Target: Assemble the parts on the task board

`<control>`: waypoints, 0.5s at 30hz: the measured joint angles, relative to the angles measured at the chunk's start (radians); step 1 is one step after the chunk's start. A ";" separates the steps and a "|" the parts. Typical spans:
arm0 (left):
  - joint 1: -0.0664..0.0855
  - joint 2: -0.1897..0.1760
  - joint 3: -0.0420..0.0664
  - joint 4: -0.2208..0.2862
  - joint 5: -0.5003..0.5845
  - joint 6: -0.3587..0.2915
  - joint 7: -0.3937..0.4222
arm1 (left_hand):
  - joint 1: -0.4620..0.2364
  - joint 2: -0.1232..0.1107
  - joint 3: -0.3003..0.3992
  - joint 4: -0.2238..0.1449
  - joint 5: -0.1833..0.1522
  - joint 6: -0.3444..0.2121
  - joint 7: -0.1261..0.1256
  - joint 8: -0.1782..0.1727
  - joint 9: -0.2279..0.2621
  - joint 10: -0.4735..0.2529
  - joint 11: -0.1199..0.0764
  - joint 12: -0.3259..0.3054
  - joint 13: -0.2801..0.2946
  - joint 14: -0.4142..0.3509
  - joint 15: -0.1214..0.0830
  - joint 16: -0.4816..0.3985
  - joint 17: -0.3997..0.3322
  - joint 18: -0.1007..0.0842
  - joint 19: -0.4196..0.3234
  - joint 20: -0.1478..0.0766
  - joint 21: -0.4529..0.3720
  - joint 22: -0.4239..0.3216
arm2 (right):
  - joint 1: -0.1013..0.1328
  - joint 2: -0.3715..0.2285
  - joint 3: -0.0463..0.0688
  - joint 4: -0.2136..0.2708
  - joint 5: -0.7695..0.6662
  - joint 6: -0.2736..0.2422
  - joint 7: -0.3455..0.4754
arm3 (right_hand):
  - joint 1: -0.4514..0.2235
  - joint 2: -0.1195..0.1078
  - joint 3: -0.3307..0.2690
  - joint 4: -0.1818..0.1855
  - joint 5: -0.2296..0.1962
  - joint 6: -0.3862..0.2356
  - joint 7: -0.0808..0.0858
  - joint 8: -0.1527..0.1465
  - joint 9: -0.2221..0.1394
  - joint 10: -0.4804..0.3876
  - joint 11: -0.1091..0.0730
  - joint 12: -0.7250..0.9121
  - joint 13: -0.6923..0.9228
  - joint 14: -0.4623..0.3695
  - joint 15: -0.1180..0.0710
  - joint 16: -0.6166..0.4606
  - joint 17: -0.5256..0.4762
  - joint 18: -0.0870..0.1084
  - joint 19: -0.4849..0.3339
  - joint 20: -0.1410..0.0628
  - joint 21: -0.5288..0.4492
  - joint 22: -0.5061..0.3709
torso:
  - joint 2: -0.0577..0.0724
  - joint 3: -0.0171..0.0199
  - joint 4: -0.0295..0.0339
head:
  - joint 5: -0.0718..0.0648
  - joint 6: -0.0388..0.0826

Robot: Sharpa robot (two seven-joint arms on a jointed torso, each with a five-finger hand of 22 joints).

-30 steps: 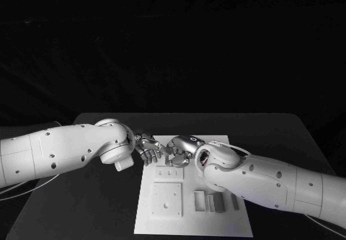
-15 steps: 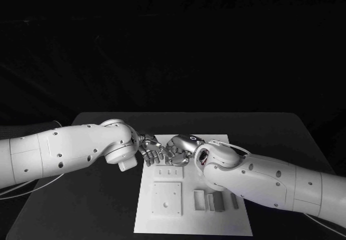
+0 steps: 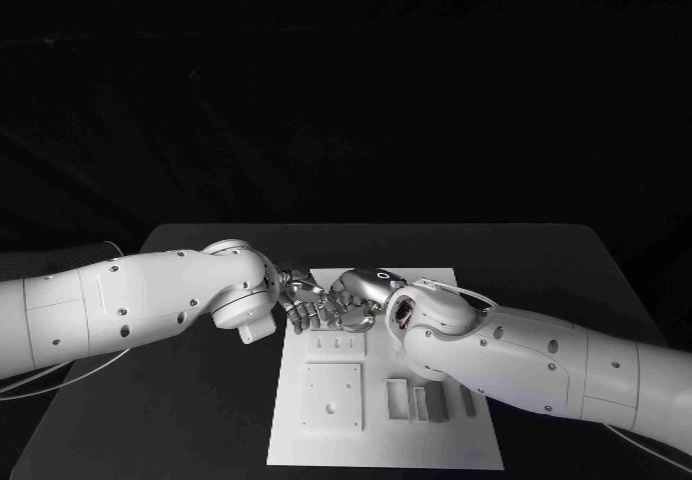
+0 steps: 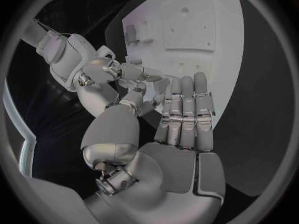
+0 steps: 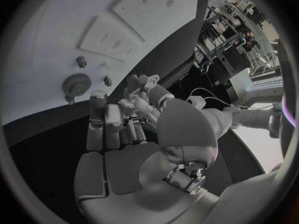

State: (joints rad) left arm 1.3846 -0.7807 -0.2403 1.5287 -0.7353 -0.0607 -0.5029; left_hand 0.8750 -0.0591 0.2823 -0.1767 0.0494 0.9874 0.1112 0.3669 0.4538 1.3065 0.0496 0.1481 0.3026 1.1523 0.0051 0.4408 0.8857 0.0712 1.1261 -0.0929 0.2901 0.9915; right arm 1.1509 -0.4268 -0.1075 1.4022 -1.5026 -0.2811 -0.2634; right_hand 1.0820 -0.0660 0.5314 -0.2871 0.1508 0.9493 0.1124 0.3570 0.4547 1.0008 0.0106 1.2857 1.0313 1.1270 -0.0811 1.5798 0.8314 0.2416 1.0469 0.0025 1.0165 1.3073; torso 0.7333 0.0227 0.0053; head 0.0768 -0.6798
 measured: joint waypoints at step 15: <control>-0.001 0.002 0.000 -0.002 0.000 -0.002 -0.003 | 0.073 0.051 0.054 -0.048 0.000 0.017 -0.002 0.000 0.000 0.010 -0.003 0.000 0.016 0.005 -0.005 0.019 -0.002 0.000 0.016 -0.002 0.004 0.015 | 0.000 0.001 0.000 0.001 -0.004 0.003 -0.006 | -0.004 -0.004 0.000 0.000 0.000 0.002 -0.002 0.000 0.003 0.000 0.000 0.000 0.000 -0.001 -0.003 0.000 0.000 0.000 0.000 0.000 0.000 0.000 | 0.000 0.0000 0.0007 | 0.000 0.001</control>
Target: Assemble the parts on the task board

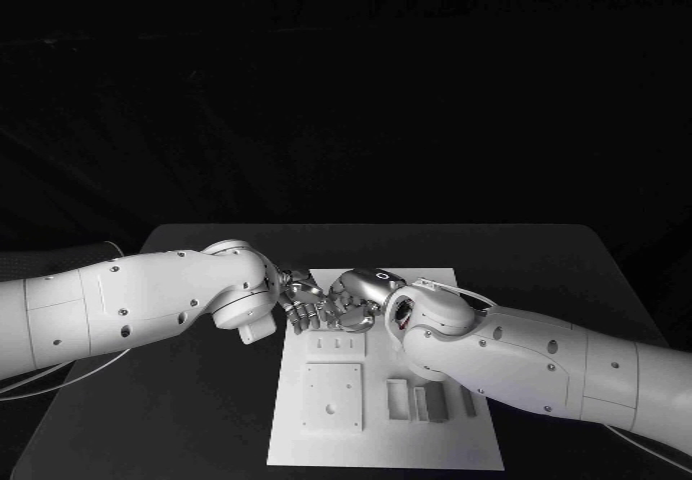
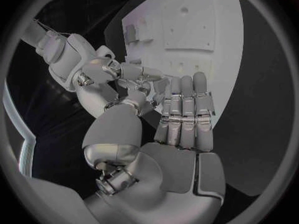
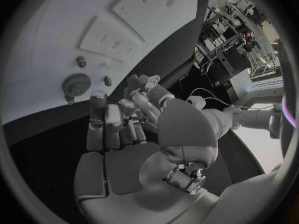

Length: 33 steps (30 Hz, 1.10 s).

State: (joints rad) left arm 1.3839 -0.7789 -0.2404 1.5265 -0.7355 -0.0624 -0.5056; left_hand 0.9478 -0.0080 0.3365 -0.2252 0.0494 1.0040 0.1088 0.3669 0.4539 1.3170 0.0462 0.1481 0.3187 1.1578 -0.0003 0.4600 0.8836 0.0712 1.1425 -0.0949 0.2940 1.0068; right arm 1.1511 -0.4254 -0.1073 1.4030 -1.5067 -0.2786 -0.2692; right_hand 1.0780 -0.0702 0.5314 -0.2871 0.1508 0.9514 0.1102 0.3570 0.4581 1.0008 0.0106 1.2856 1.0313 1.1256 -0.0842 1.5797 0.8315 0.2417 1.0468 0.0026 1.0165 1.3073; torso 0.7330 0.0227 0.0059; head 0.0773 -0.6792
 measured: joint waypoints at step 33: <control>-0.002 0.002 0.000 -0.003 0.049 -0.019 -0.001 | 0.080 0.004 0.217 -0.045 -0.004 -0.006 0.013 -0.019 0.004 -0.009 0.009 -0.025 0.021 -0.013 0.013 0.013 -0.021 -0.019 -0.006 0.006 -0.008 0.027 | 0.000 0.006 0.000 -0.012 -0.002 0.011 -0.008 | -0.003 -0.003 0.000 0.000 -0.001 0.002 -0.001 -0.001 -0.001 0.000 0.000 -0.004 -0.002 0.003 0.001 0.000 -0.002 0.000 0.000 0.000 0.000 0.000 | 0.000 -0.0001 -0.0003 | 0.002 0.000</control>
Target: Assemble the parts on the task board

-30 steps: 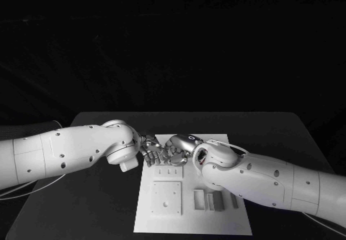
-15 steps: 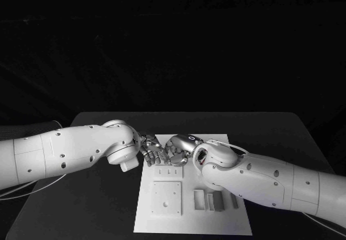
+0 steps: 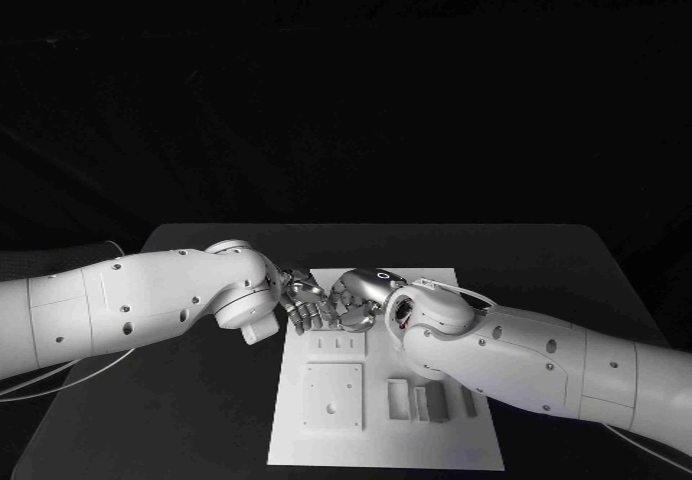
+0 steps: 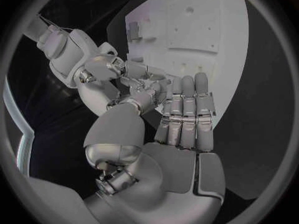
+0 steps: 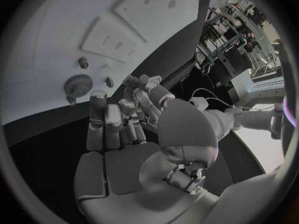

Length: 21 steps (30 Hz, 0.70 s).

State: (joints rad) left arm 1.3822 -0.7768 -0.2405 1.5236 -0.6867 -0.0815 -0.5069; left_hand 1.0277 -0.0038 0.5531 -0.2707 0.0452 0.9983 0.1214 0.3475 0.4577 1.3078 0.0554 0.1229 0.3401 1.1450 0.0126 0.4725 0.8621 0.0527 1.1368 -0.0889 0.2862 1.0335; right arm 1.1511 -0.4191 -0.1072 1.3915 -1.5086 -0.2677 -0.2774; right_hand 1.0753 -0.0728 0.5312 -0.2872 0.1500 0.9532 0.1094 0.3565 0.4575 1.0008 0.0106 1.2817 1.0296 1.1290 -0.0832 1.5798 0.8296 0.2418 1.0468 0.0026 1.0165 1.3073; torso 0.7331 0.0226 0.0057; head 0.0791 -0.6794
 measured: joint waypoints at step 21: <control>0.000 -0.001 0.000 -0.004 0.079 -0.017 -0.005 | -0.135 -0.113 -0.094 0.030 0.001 -0.064 0.032 -0.031 -0.003 -0.043 0.025 -0.031 0.000 -0.043 0.018 -0.012 -0.014 0.010 -0.031 0.016 -0.027 0.002 | 0.000 -0.001 0.000 -0.002 0.000 0.000 -0.003 | 0.000 0.000 0.002 0.002 0.000 0.003 0.002 0.000 0.000 0.000 0.000 0.000 -0.001 -0.003 -0.002 0.000 0.000 0.000 0.004 -0.001 0.000 0.001 | 0.000 0.0008 -0.0002 | -0.001 0.000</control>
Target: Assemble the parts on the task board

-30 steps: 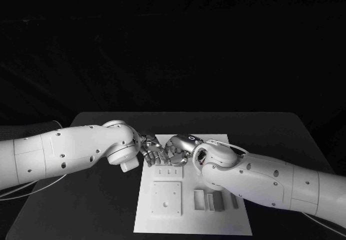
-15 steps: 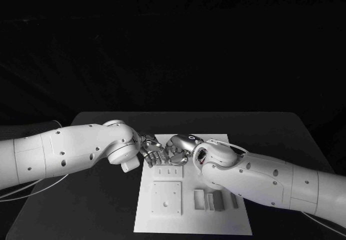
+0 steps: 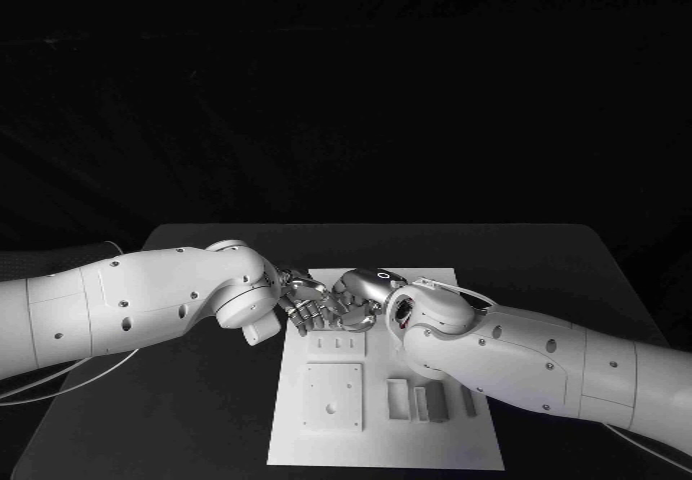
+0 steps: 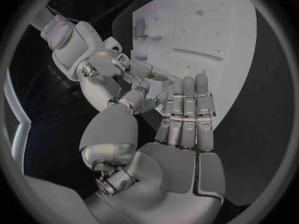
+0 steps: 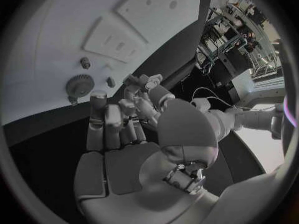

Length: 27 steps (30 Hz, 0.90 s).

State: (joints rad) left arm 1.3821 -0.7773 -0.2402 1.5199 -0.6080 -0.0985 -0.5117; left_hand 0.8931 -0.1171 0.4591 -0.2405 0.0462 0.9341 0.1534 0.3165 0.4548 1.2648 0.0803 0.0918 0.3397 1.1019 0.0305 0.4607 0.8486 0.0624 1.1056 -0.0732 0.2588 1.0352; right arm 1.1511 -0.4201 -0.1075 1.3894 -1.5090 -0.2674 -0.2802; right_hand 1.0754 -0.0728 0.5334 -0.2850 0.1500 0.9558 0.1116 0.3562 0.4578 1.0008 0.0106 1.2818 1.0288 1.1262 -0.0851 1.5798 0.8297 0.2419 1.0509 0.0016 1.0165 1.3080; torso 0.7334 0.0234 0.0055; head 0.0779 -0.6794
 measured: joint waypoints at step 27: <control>-0.003 0.002 0.000 -0.006 -0.015 0.009 -0.009 | 0.013 0.032 -0.013 -0.021 0.000 0.000 0.000 0.000 0.003 0.000 0.000 0.000 0.010 0.000 0.000 0.001 -0.001 0.006 0.000 0.000 -0.004 0.009 | 0.000 -0.004 0.001 0.003 -0.009 -0.002 -0.001 | 0.000 0.000 0.000 0.000 0.000 0.000 0.000 -0.002 0.001 0.000 0.000 0.000 -0.001 0.001 0.003 0.000 -0.001 0.000 0.000 0.000 0.000 0.000 | 0.000 -0.0012 0.0003 | -0.002 -0.004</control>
State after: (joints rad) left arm 1.3795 -0.7753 -0.2400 1.5141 -0.6232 -0.0893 -0.5203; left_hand 0.9066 -0.0854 0.4465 -0.2610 0.0462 0.9342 0.1533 0.3165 0.4578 1.2649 0.0802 0.0918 0.3497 1.1019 0.0305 0.4612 0.8476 0.0683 1.1058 -0.0730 0.2550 1.0437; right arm 1.1507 -0.4239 -0.1068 1.3928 -1.5176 -0.2694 -0.2808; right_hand 1.0754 -0.0728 0.5332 -0.2852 0.1500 0.9558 0.1117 0.3541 0.4583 1.0008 0.0106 1.2818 1.0280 1.1268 -0.0821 1.5798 0.8289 0.2420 1.0505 0.0021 1.0164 1.3078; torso 0.7333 0.0221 0.0058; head 0.0755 -0.6833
